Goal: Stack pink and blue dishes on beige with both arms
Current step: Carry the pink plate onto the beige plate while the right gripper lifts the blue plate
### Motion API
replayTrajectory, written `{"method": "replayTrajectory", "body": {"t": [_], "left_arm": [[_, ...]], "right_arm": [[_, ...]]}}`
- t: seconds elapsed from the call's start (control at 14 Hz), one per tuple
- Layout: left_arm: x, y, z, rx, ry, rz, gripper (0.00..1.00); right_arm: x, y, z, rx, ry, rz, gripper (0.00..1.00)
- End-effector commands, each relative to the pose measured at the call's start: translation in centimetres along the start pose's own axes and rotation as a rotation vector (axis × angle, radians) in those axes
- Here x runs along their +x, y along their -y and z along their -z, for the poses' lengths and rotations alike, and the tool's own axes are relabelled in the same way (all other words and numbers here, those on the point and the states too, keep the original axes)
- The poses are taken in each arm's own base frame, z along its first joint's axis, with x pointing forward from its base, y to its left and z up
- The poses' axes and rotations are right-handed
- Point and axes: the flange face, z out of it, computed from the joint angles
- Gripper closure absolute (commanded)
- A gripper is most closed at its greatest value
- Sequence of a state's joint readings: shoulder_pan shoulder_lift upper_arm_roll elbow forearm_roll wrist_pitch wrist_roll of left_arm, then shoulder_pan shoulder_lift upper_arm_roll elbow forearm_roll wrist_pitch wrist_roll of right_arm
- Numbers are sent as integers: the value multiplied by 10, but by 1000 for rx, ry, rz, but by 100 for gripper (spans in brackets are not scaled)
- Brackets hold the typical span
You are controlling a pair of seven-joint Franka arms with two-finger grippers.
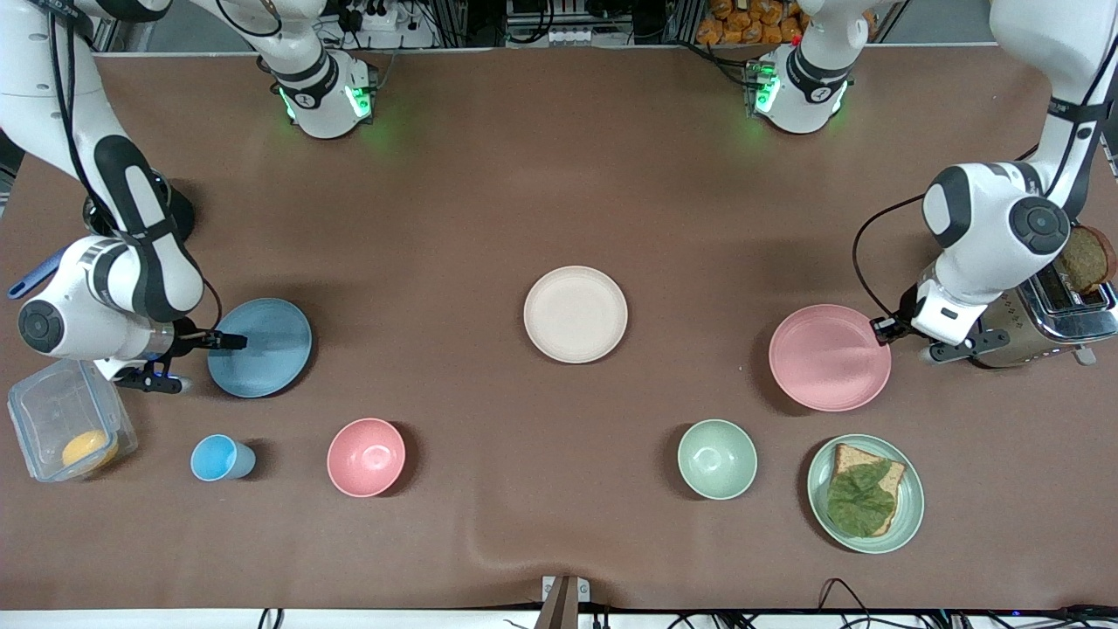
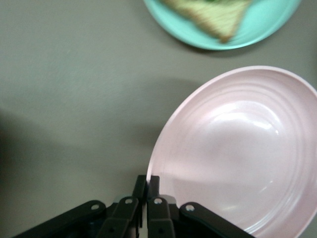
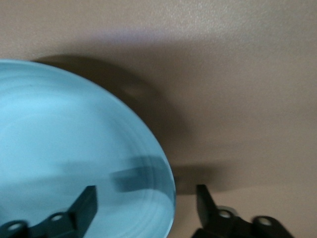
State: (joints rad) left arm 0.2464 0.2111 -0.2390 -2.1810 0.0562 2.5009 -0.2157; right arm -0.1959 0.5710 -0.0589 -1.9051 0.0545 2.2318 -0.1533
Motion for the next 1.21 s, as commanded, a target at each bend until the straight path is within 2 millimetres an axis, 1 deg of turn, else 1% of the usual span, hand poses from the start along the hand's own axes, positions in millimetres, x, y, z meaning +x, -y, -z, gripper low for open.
{"method": "replayTrajectory", "body": {"t": [0.0,0.07,0.14,0.21,0.29,0.36,0.5,0.64,0.71,0.79,0.93,1.07,1.14], "left_arm": [[7,-52,46,-27,18,-37,100],[2,-79,52,-54,43,-38,100],[-7,-105,51,-70,58,-35,100],[-18,-136,50,-85,68,-35,100],[-24,-164,51,-101,75,-19,100],[-32,-187,48,-108,88,13,100],[-61,-238,48,-114,104,4,100],[-93,-280,33,-111,145,1,100],[-103,-293,27,-114,156,-3,100],[-109,-302,23,-117,163,-11,100],[-128,-321,7,-118,192,-43,100],[-145,-338,-13,-130,209,-39,100],[-151,-346,-23,-131,201,-41,100]], "right_arm": [[-2,-10,0,39,-15,13,100],[-2,-11,0,45,-16,20,100],[-2,-11,1,45,-16,28,100],[-2,-11,1,45,-16,31,100],[-2,-11,2,45,-18,33,100],[-2,-11,3,45,-18,33,100],[-3,-10,6,45,-16,41,100],[-7,-8,21,52,-3,72,100],[-11,-4,35,64,15,75,100],[-16,0,51,79,26,76,100],[-26,10,85,135,56,70,100],[-30,24,112,202,109,65,100],[-31,31,122,226,131,70,100]]}}
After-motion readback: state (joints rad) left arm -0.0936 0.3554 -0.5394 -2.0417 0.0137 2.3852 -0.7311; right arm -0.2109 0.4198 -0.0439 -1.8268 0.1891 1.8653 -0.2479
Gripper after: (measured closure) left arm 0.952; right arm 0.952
